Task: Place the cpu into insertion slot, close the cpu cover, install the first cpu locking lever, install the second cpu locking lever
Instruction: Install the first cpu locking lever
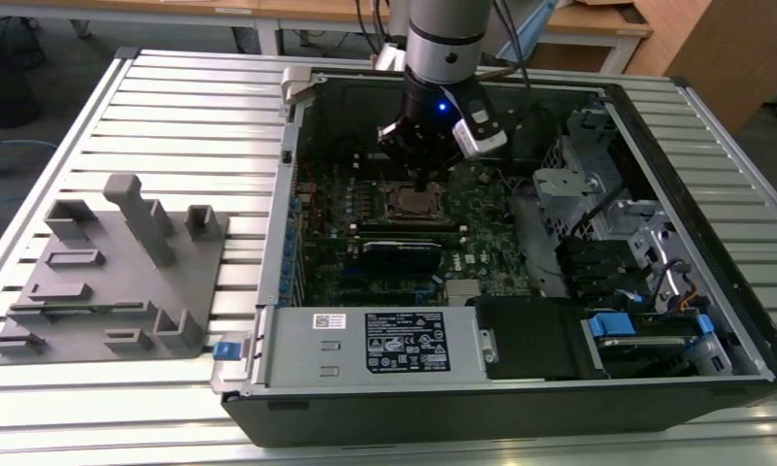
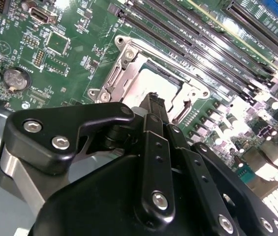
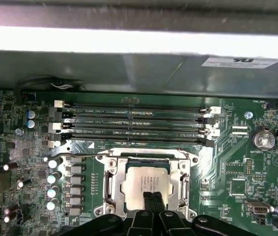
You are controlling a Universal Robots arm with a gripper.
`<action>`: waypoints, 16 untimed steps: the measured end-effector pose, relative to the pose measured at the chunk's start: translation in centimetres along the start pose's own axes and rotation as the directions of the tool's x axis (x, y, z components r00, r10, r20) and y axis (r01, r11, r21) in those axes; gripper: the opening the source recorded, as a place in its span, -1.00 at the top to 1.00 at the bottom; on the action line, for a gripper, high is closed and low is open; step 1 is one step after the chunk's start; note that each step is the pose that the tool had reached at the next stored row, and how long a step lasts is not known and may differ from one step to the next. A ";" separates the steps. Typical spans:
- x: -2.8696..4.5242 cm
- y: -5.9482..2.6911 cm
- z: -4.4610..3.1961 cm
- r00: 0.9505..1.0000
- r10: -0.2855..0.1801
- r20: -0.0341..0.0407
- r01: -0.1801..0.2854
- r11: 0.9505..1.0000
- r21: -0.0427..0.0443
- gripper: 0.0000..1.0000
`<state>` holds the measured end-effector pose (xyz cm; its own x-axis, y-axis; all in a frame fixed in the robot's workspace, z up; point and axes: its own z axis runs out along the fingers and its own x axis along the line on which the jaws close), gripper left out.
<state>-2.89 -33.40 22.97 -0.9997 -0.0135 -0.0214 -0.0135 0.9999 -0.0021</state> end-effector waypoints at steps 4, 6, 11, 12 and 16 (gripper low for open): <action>-0.01 0.00 -0.66 1.000 0.000 0.000 0.000 1.000 0.000 0.79; -0.02 0.00 -1.02 1.000 0.000 0.000 0.000 1.000 0.000 0.79; -0.04 0.00 -2.07 1.000 0.000 0.000 0.000 1.000 0.000 0.79; -0.05 0.00 -2.25 1.000 0.000 0.000 0.000 1.000 0.000 0.79; -0.06 0.00 -2.62 1.000 0.000 0.000 0.000 1.000 0.000 0.79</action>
<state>-2.89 -33.40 25.59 -0.9997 -0.0135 -0.0215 -0.0135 0.9999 -0.0019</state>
